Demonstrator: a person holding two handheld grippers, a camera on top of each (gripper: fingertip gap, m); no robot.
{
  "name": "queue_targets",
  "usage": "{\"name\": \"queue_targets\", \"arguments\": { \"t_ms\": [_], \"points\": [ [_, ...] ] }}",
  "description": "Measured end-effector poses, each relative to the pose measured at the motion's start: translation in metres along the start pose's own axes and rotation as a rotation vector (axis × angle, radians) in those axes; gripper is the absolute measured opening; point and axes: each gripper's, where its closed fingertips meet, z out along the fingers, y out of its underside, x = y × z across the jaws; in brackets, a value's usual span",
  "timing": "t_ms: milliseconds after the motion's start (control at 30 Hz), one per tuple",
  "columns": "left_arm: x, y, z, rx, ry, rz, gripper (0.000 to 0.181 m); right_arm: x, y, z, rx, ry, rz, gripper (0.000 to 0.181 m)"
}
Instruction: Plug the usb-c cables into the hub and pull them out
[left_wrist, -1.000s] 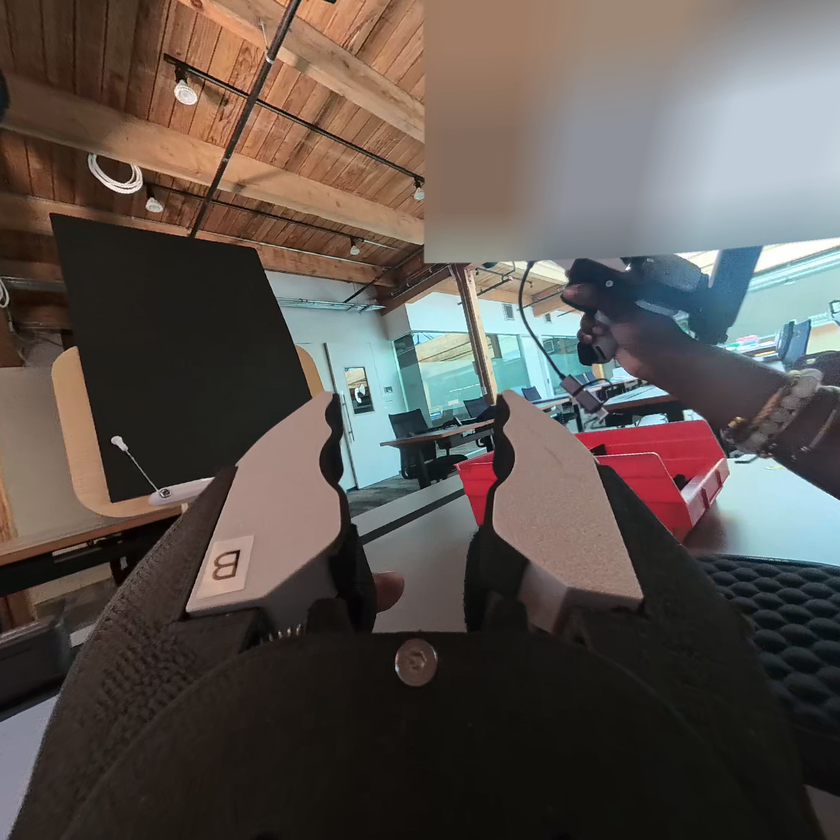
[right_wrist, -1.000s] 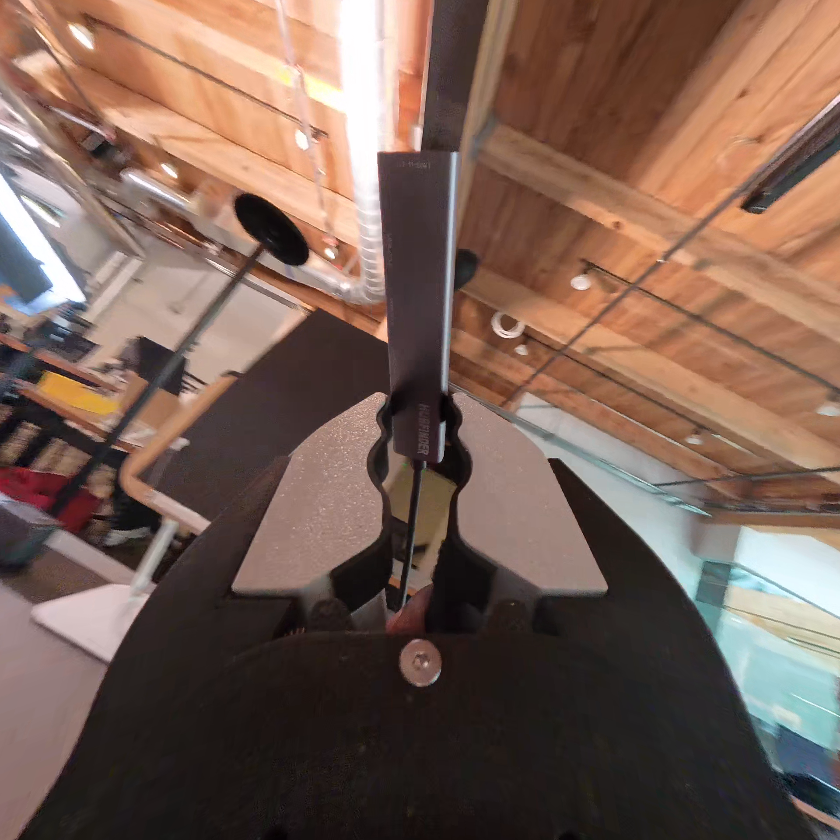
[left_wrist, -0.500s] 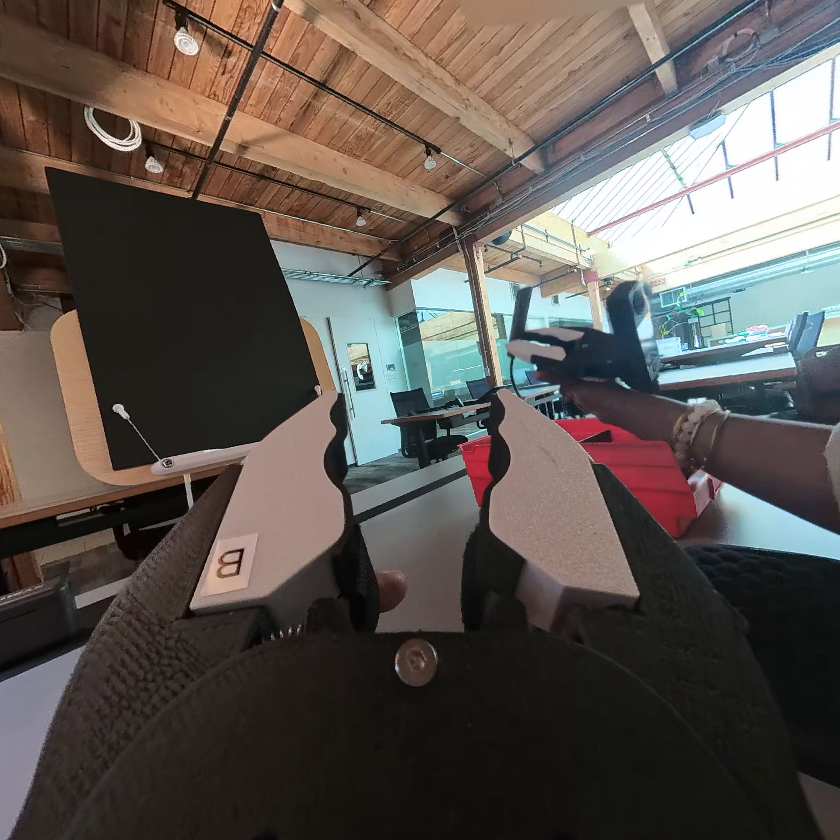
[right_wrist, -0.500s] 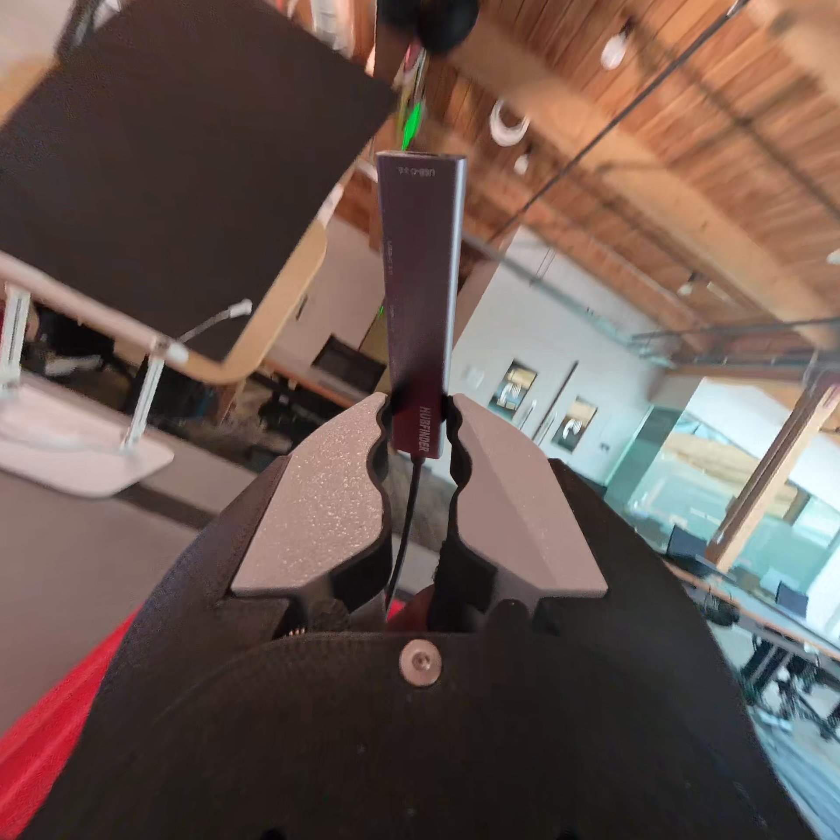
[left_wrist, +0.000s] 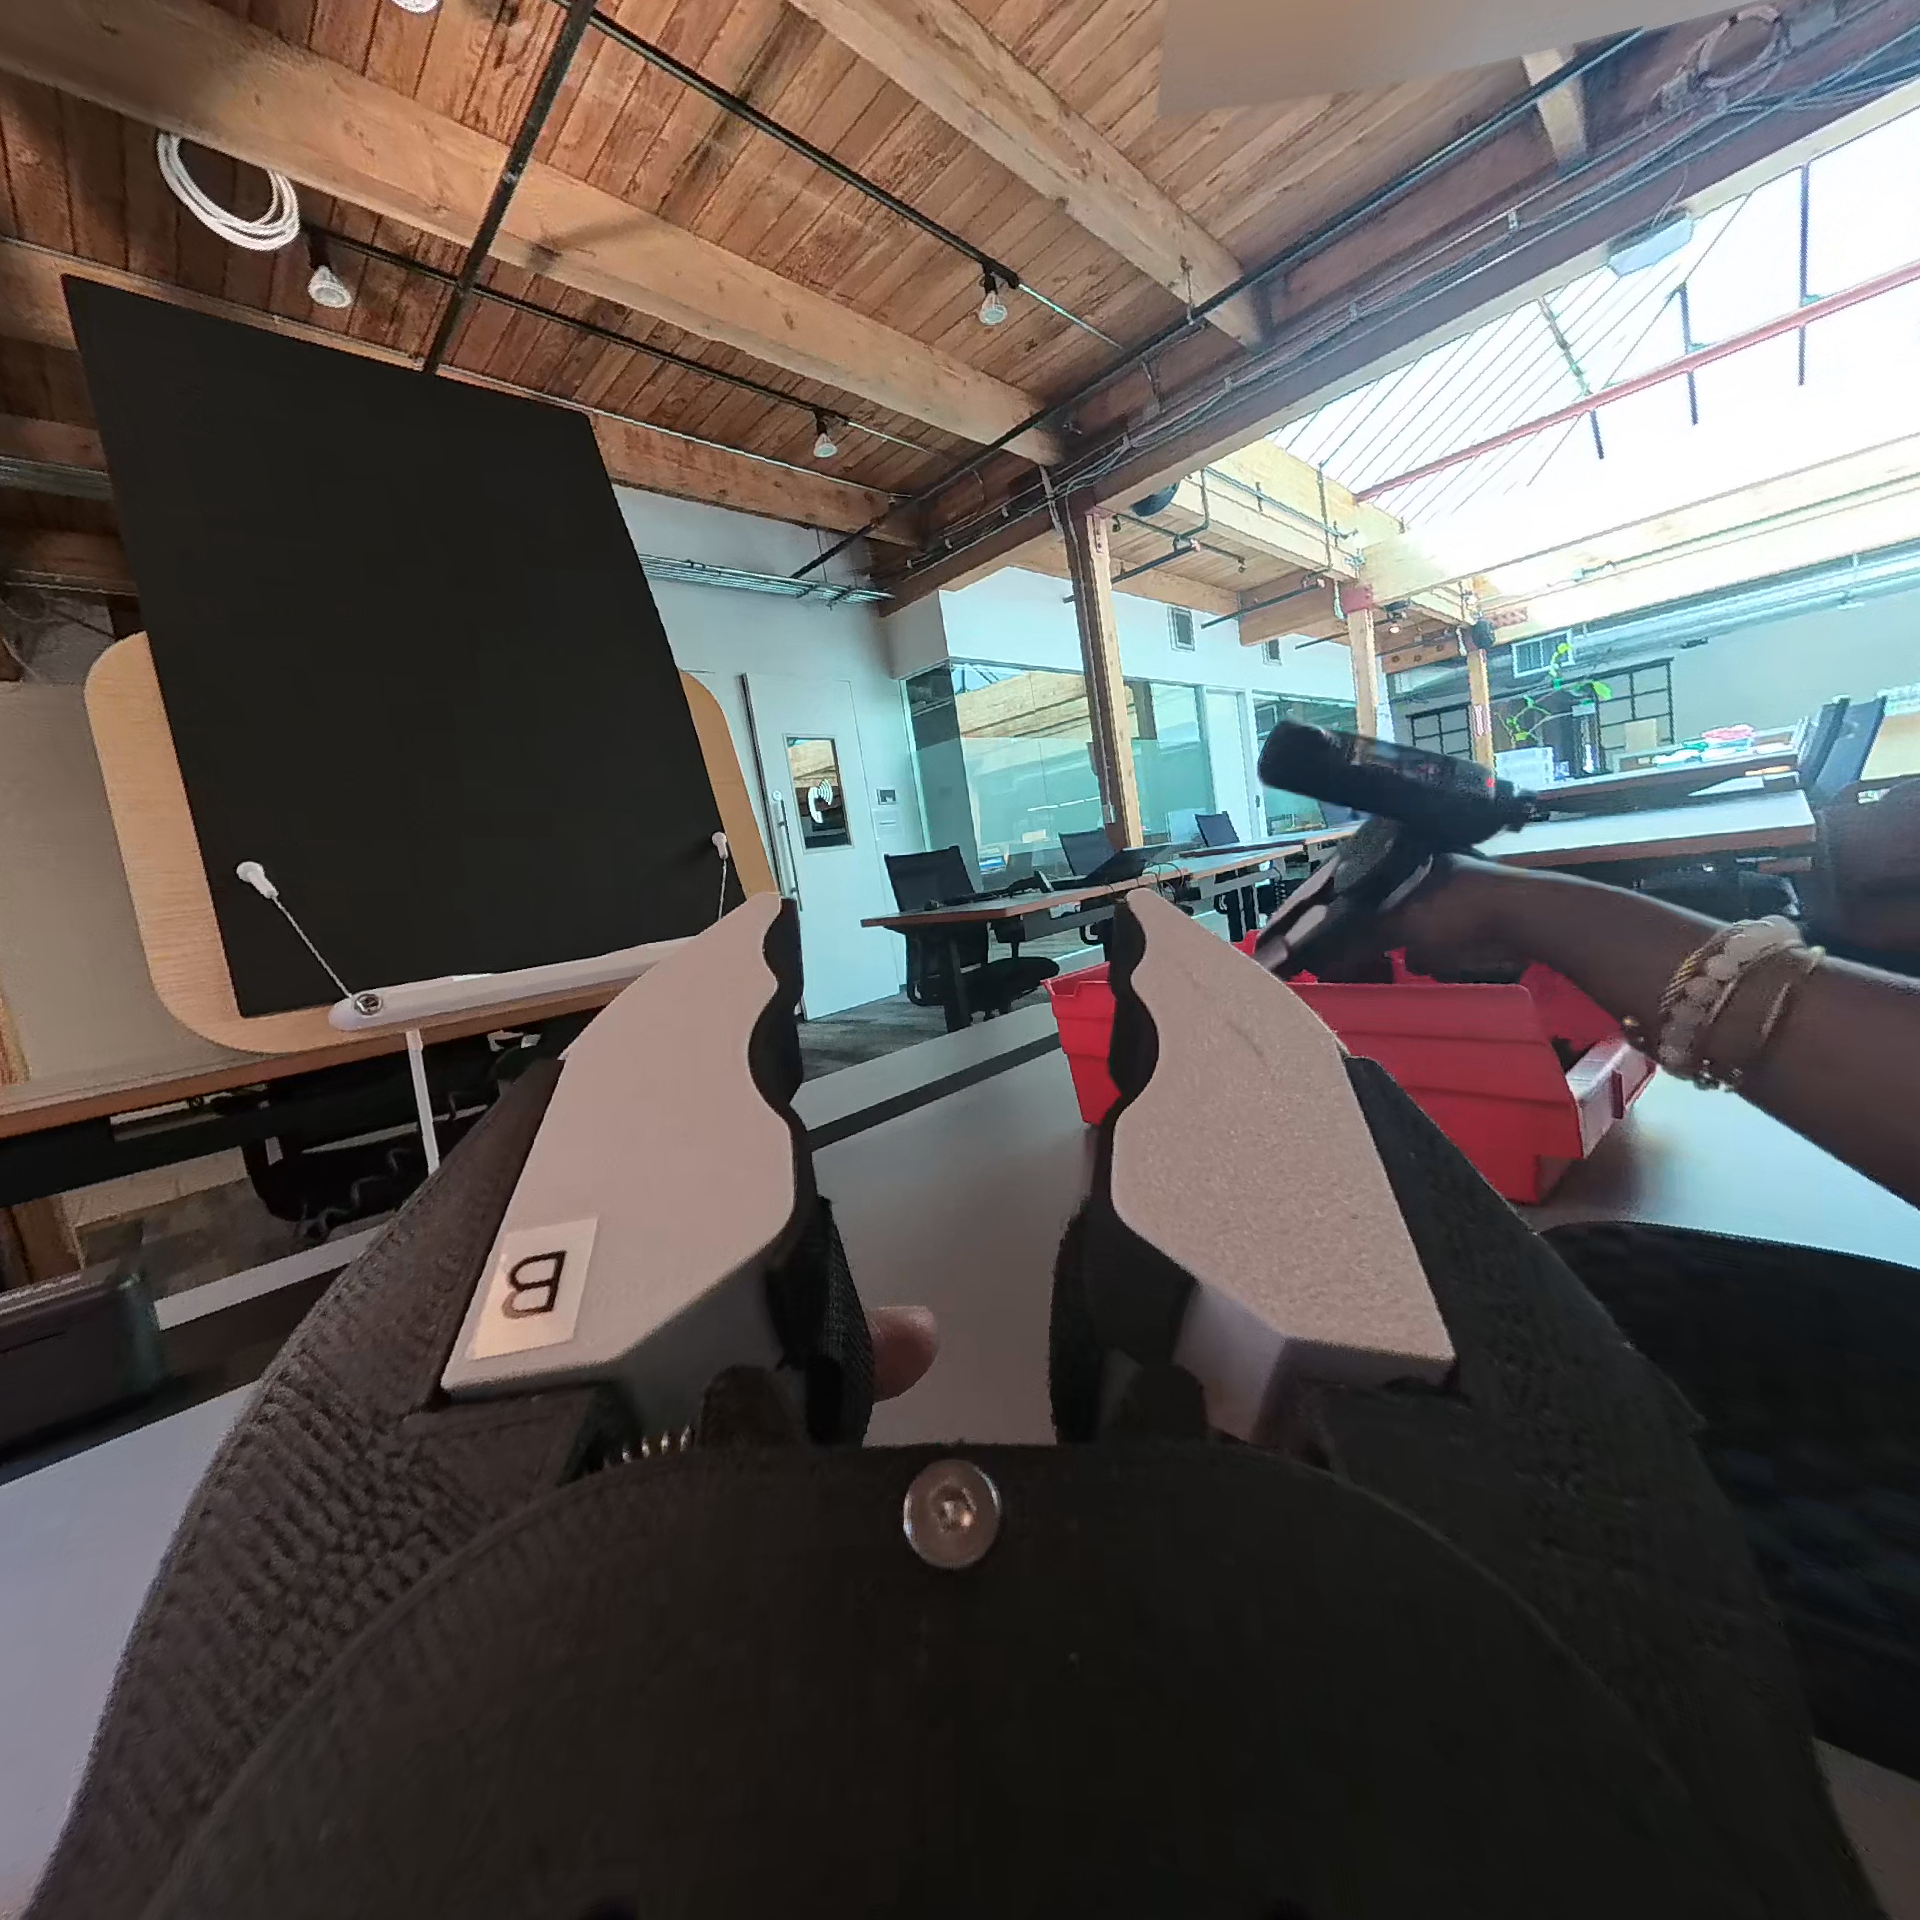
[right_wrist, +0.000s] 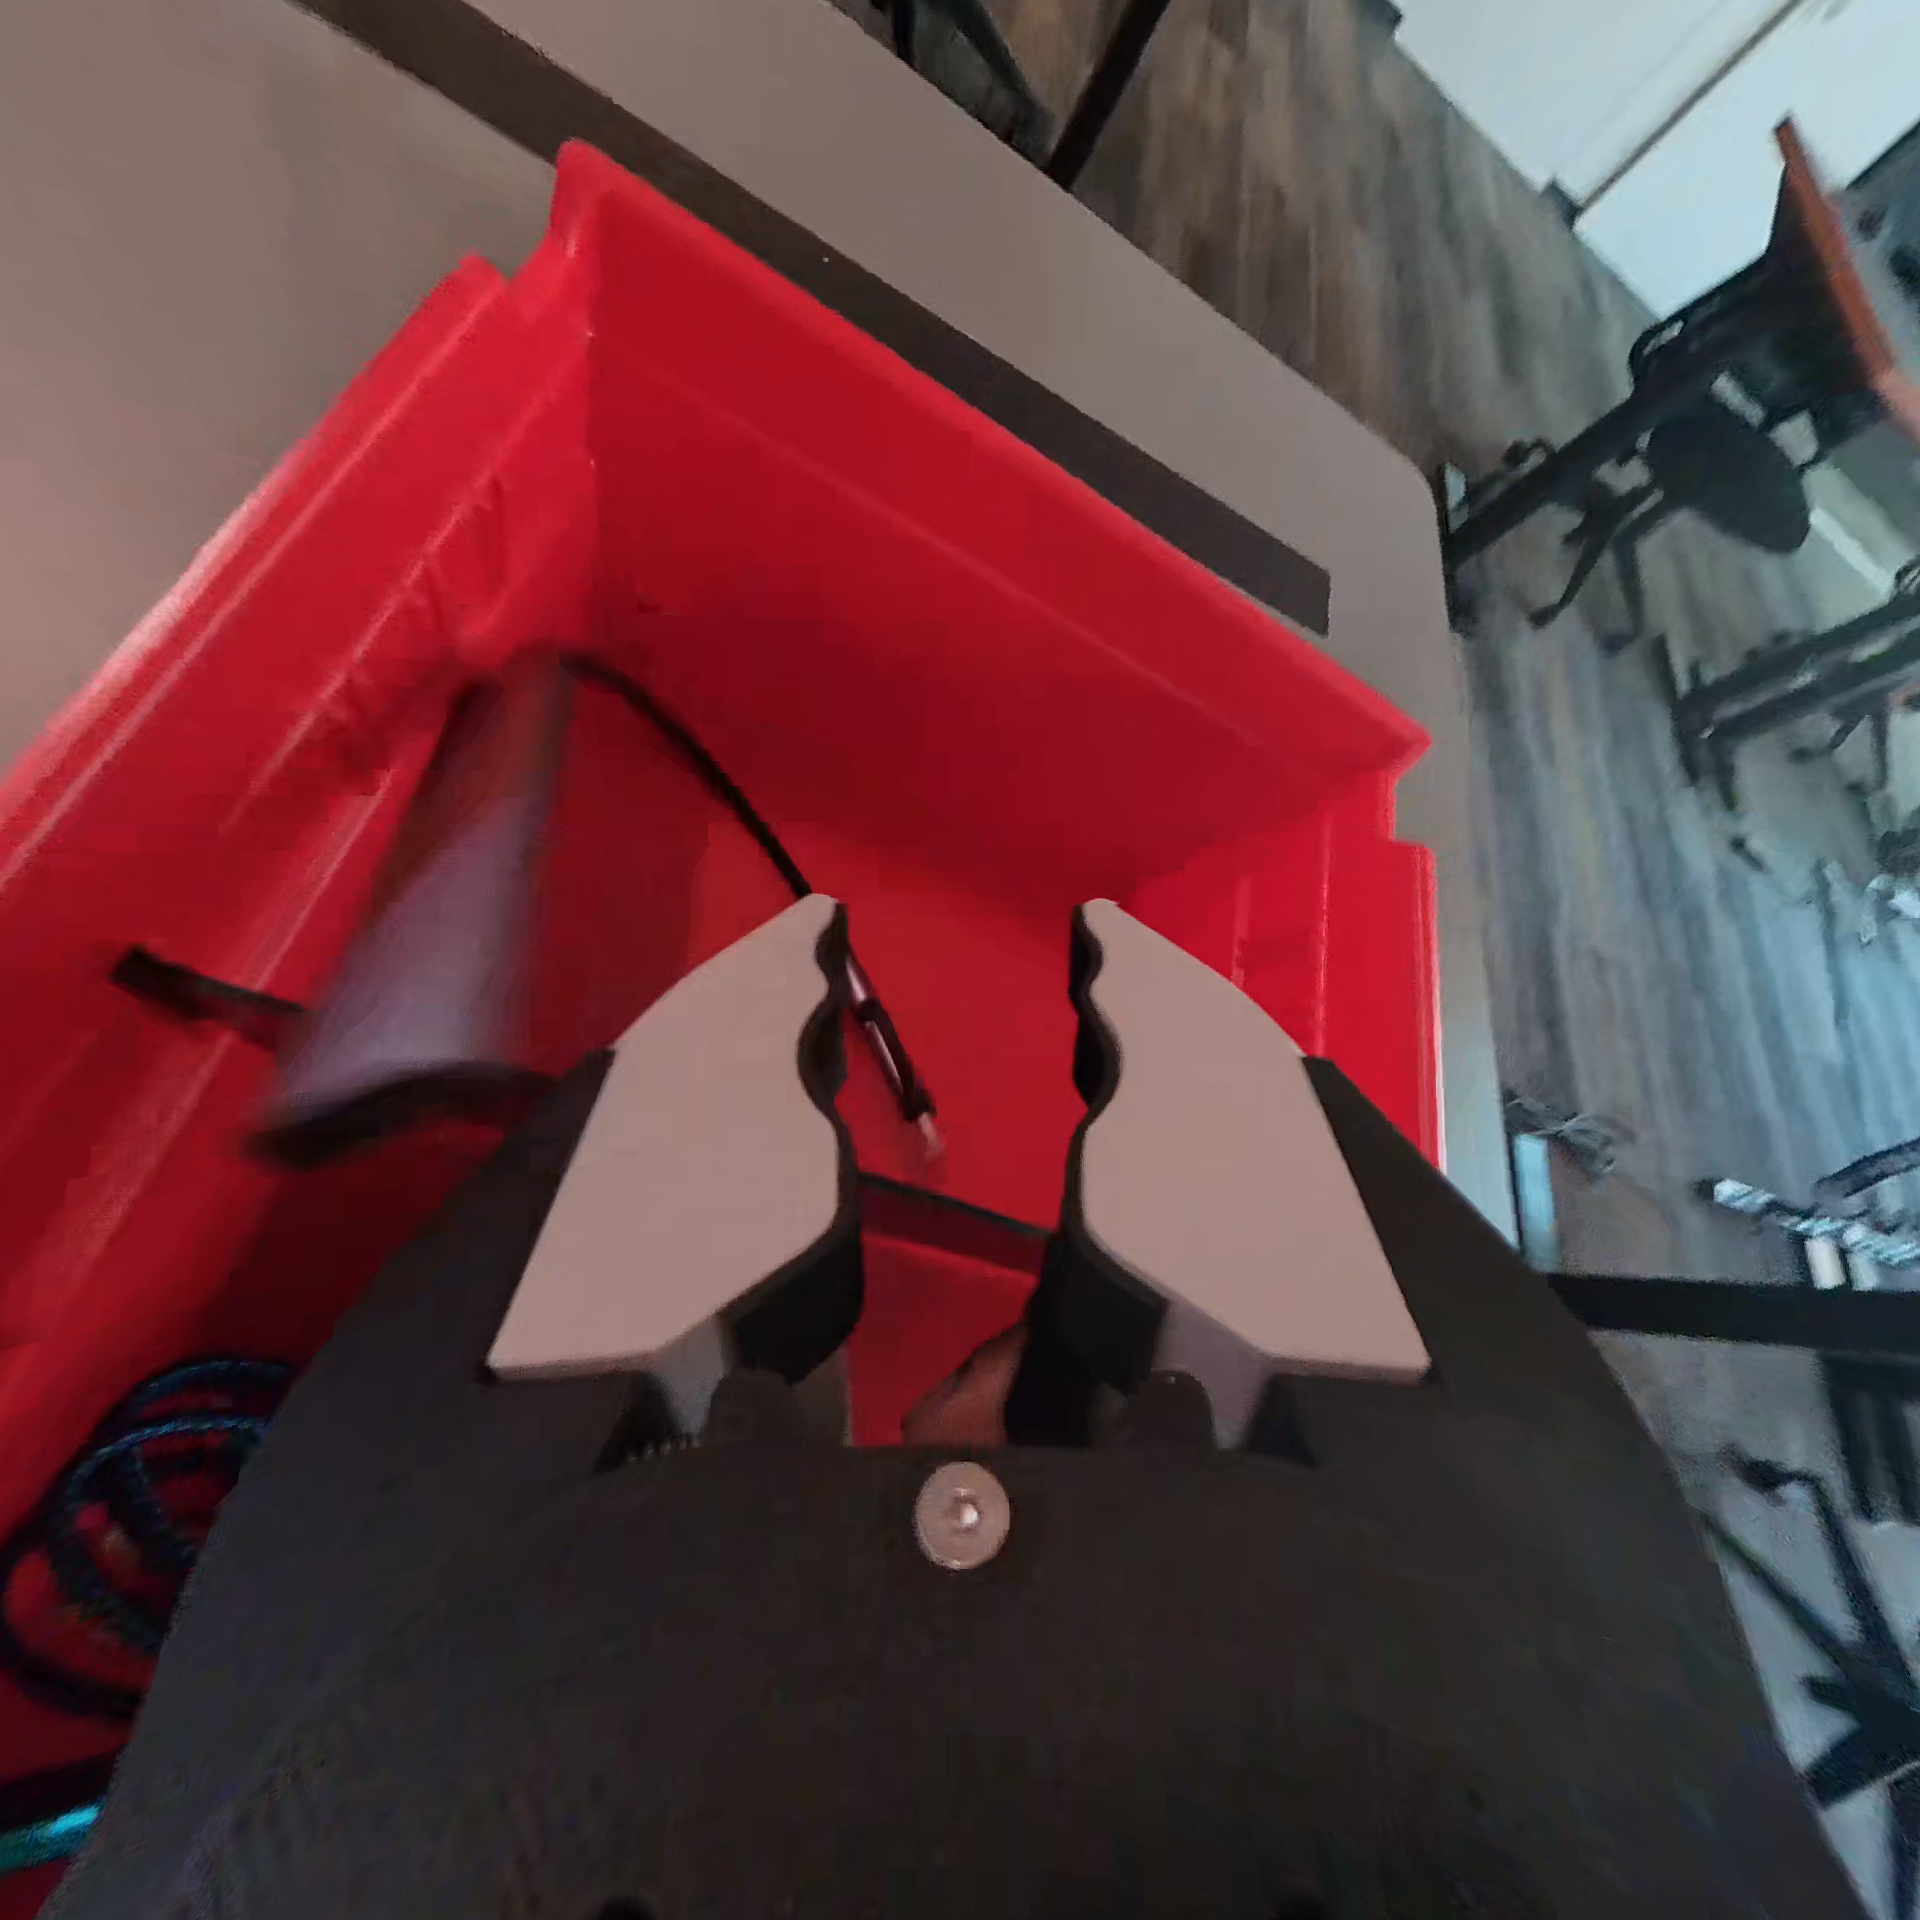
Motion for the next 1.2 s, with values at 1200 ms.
{"name": "queue_targets", "arguments": {
  "t_ms": [1200],
  "points": [
    [0.007, 0.013, 0.002, -0.064, 0.048, -0.035, 0.048, -0.131, -0.063, -0.202, 0.702, -0.066, -0.164, 0.023]
  ]
}}
